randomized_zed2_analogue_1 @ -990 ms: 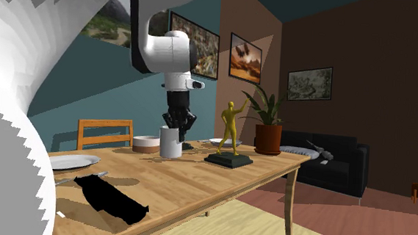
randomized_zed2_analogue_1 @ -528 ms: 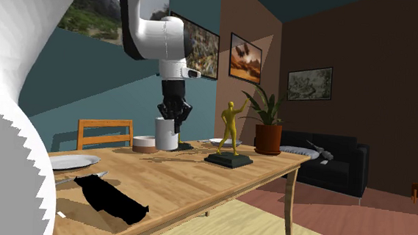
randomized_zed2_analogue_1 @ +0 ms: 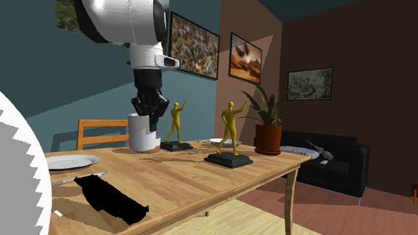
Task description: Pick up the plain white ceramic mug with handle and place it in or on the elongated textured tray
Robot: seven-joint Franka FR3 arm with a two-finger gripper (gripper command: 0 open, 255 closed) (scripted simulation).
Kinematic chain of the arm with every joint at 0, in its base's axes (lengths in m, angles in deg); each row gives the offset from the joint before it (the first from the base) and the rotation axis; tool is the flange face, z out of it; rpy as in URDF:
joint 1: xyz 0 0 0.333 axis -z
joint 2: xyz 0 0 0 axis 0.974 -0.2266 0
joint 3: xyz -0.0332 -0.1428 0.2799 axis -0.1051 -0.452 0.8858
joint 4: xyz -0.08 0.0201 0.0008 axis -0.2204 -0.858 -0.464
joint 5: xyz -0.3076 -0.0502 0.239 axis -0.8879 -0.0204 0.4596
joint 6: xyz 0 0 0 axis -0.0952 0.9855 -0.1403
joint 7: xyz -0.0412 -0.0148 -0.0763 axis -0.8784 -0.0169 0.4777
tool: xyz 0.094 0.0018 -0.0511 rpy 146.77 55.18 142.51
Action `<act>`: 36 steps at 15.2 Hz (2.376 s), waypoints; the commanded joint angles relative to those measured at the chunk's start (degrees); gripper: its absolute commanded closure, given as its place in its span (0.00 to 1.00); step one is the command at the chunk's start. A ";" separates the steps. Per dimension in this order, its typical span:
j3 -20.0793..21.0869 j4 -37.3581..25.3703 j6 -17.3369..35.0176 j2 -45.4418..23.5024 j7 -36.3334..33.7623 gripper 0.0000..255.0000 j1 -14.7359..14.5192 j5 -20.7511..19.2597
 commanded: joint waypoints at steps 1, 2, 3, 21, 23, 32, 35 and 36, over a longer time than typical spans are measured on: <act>0.38 4.01 0.05 4.51 -0.16 1.00 -0.94 2.50; 0.57 5.48 -0.16 6.40 -0.38 1.00 -1.53 3.53; 0.76 6.89 -0.43 8.27 -0.63 1.00 -2.19 4.55; 3.70 18.89 8.48 11.66 -4.08 1.00 -4.76 7.03; 4.10 19.81 10.15 10.83 -4.55 1.00 -4.58 6.61; 4.70 21.03 12.55 9.51 -5.33 1.00 -4.27 5.86; 4.70 21.03 12.55 9.51 -5.33 0.00 -4.27 5.86; 4.70 21.03 12.54 9.51 -5.33 0.00 -4.27 5.86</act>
